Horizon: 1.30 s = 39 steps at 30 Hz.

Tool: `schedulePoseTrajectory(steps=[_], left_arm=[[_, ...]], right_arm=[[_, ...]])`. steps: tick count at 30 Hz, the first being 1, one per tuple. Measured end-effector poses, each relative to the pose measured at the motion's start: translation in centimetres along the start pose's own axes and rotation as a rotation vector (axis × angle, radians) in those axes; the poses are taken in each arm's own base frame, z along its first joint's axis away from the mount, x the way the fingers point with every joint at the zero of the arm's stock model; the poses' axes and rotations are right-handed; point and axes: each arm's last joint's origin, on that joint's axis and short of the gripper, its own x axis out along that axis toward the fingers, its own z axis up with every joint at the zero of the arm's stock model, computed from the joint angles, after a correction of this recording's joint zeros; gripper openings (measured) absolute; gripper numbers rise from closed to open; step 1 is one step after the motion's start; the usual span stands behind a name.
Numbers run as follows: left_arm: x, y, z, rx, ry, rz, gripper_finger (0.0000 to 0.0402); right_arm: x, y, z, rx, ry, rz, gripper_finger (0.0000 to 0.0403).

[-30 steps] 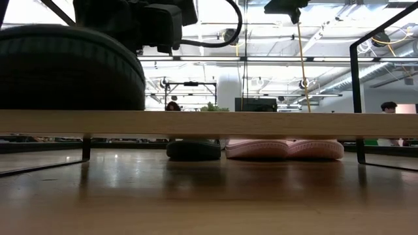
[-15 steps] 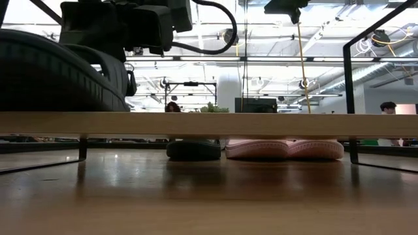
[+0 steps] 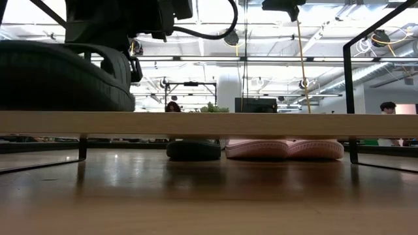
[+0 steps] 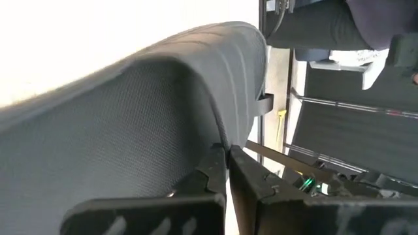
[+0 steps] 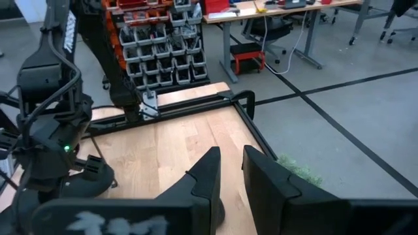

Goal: Pick and place slides into the shelf
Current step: Put the left black slipper on the shelf

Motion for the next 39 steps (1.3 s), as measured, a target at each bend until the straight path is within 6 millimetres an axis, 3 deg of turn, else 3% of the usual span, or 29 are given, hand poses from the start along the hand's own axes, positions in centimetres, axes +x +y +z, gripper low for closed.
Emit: schedulePoseTrajectory(steps=[31,39], left_arm=[[0.10,-0.16,-0.40,0.042,0.034,-0.026,0.0000],[0.10,-0.14,-0.40,0.045,0.034,-0.018,0.0018]], right_arm=[[0.24,0.68,0.12,-0.013,-0.008,0.029,0.0057],[0.24,0.68,0.13,-0.016,-0.009,0.029,0.0057]])
